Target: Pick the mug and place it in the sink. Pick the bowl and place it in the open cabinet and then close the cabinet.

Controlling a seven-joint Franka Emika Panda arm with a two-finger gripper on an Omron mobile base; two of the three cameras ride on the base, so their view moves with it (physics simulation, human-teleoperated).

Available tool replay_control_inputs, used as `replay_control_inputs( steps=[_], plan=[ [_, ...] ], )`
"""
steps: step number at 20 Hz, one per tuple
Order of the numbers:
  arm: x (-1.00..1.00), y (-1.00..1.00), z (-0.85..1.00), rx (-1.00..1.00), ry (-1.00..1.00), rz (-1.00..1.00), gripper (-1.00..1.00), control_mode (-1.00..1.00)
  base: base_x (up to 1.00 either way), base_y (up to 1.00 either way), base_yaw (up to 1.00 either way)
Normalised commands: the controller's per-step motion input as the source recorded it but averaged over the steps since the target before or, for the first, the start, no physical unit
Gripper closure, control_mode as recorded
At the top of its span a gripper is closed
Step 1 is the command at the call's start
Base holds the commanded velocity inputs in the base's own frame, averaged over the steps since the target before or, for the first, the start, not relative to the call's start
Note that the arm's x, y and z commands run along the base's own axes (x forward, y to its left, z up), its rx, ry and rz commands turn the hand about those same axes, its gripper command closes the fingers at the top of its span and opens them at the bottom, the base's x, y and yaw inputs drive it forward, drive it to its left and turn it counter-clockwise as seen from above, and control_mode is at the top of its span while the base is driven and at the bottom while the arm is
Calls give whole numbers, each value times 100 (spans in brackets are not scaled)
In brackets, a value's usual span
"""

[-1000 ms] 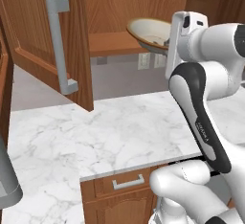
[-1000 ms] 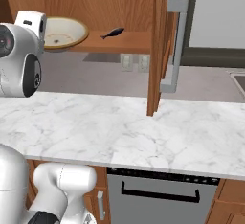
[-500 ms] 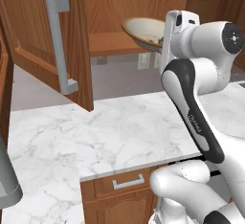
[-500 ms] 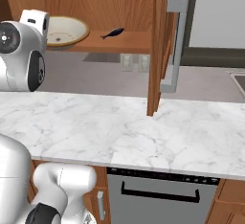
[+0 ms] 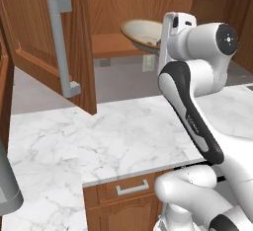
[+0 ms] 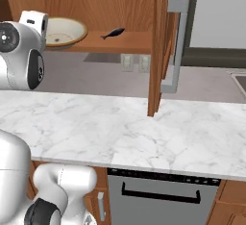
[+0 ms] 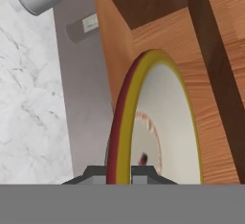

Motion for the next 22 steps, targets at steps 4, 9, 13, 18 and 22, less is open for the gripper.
replay_control_inputs(
  steps=[4,9,13,18,22],
  plan=[
    [25,8,-13,0,0,0,100,-100,0,0,0],
    [29,13,-9,0,-3,0,100,-100,0,0,0],
    [34,14,-8,0,-4,0,100,-100,0,0,0],
    [36,16,-9,0,-5,1,100,-100,0,0,0],
    [38,18,-11,0,-4,1,100,-100,0,0,0]
  ],
)
